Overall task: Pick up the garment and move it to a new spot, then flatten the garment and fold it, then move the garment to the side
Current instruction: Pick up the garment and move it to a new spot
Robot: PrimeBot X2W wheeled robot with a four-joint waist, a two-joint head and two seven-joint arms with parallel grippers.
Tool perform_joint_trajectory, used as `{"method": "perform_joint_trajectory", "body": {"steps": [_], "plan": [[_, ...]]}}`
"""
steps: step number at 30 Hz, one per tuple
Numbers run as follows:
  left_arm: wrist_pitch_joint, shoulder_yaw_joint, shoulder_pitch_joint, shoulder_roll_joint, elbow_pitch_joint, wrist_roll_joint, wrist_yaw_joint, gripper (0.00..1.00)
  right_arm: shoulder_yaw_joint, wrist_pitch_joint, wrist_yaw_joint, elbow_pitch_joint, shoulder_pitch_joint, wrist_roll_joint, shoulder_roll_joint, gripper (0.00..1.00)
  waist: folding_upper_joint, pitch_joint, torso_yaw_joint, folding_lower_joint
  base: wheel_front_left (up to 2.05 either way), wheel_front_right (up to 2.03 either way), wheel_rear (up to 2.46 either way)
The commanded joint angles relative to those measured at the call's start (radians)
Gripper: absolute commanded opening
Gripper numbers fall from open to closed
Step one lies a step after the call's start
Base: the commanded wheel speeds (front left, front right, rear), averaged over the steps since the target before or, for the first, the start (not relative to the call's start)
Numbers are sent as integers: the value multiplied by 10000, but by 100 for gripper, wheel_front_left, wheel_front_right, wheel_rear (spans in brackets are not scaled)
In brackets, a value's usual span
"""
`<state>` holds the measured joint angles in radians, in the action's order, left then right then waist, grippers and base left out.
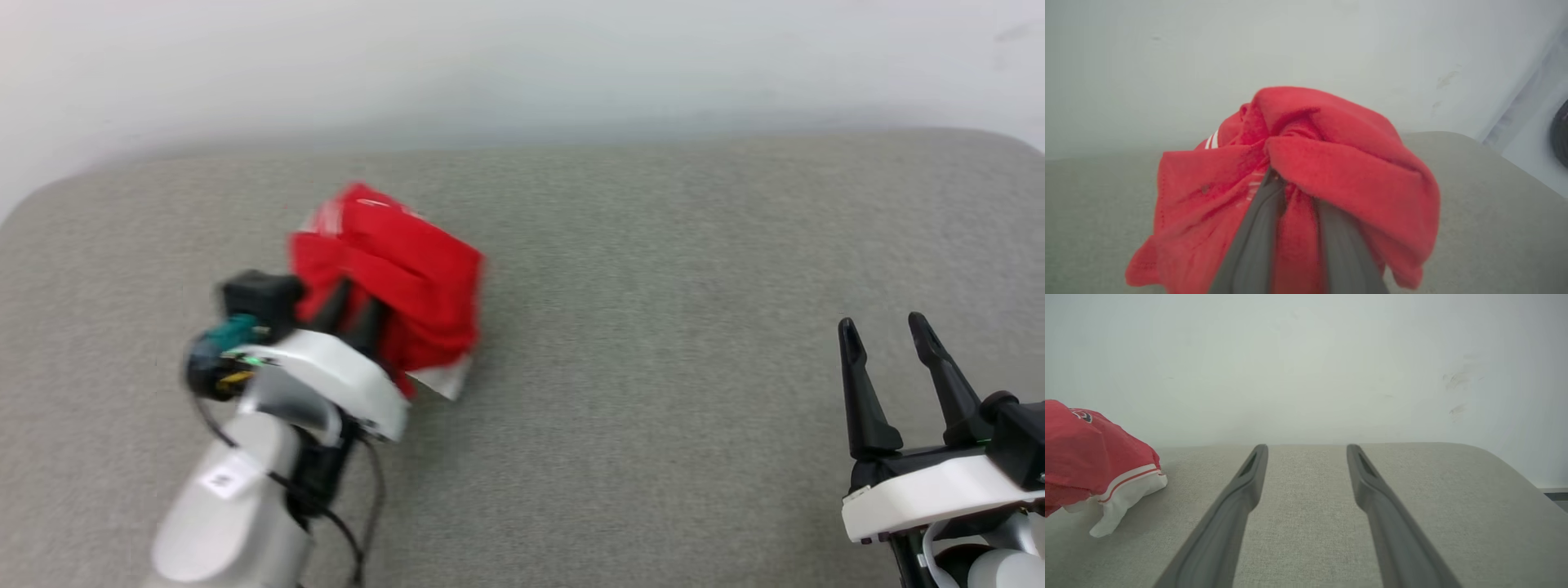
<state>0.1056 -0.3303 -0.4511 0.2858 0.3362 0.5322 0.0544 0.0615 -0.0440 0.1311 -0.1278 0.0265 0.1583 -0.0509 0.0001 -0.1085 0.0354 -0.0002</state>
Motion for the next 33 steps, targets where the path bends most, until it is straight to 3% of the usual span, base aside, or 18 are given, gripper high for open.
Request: {"method": "perform_joint_trajectory", "body": {"steps": [1, 12, 21, 22, 23, 24, 27, 33], "plan": [[-205, -263, 127, -102, -232, -125, 51, 0, 13, -57, -7, -15, -56, 99, 11, 100, -1, -122, 329, 2, 0, 0, 0], [-1826, -3374, 87, -961, -1596, -717, 666, 0, -121, -374, -7, 44, 339, 261, 13, 100, -1, -1084, 1400, 2, 0, 0, 0], [-2271, -5272, 349, -816, -813, -555, 759, 0, -198, -685, -8, 377, 526, 433, 13, 100, -1, -1425, 1542, 2, 0, 0, 0], [-2252, -5388, 299, -804, -742, -568, 761, 27, -177, -710, -8, 405, 551, 411, 13, 100, -1, -1409, 1500, 2, 0, 0, 0], [-2146, -5473, 234, -831, -703, -553, 764, 83, -152, -717, -8, 428, 549, 380, 13, 100, -1, -1379, 1441, 2, 0, 0, 0], [-2011, -5538, 176, -870, -694, -520, 766, 100, -136, -719, -7, 451, 531, 357, 13, 100, -1, -1332, 1384, 2, 0, 0, 0], [-1425, -5418, 132, -961, -789, -392, 758, 100, -144, -663, -8, 479, 497, 282, 11, 100, -1, -1101, 1216, 2, 0, 0, 0], [-336, -4901, 106, -843, -1341, -526, 342, 100, 9, -456, -7, 373, 287, 137, 13, 100, -1, -643, 657, 2, 0, 0, 0]]}}
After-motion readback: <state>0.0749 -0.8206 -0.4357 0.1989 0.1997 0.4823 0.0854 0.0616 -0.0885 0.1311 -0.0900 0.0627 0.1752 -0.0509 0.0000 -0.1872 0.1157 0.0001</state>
